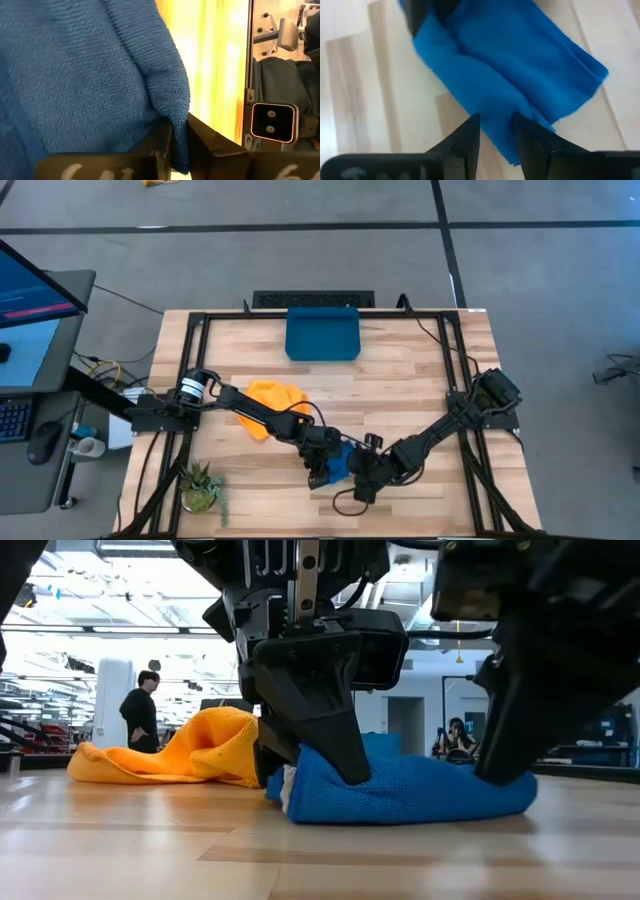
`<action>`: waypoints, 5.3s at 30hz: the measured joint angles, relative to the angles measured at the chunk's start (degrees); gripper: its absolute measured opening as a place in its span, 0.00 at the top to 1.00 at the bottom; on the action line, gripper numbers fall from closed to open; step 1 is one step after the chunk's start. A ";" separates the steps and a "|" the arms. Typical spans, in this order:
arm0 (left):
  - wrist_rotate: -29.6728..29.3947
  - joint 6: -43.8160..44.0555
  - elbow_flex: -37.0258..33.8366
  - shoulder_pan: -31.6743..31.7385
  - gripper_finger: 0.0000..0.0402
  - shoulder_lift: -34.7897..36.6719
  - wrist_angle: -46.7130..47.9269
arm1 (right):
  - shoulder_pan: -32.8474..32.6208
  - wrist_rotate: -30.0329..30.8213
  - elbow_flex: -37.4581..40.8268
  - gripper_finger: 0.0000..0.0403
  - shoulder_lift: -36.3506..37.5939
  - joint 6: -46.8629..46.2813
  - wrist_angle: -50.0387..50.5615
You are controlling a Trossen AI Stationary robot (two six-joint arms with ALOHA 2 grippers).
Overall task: Roll microfiber towels into tight, uniform cylinder then place into a basket
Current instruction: Roll the blue microfiber towel
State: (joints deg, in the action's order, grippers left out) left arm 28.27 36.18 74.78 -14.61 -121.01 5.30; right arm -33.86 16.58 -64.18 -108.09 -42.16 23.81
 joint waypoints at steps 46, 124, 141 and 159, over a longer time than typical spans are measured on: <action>-31.80 -25.60 0.00 -13.05 0.65 10.40 7.52 | 5.40 -4.72 3.56 0.66 0.07 -10.07 -3.93; -36.35 -5.01 -2.05 -7.52 0.65 3.98 14.53 | -3.54 13.18 3.47 0.53 -1.10 51.49 -3.88; -38.86 -5.01 -2.10 -8.47 0.65 3.93 14.29 | 2.27 8.84 2.65 0.54 -1.90 47.71 -4.02; -45.57 -10.02 3.52 -12.37 0.65 3.34 19.81 | 8.06 -7.88 2.38 0.95 -1.42 30.11 -3.80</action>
State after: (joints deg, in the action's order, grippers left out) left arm -17.30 26.17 78.31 -26.98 -117.67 25.11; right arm -25.79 8.70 -61.80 -109.52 -12.05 20.01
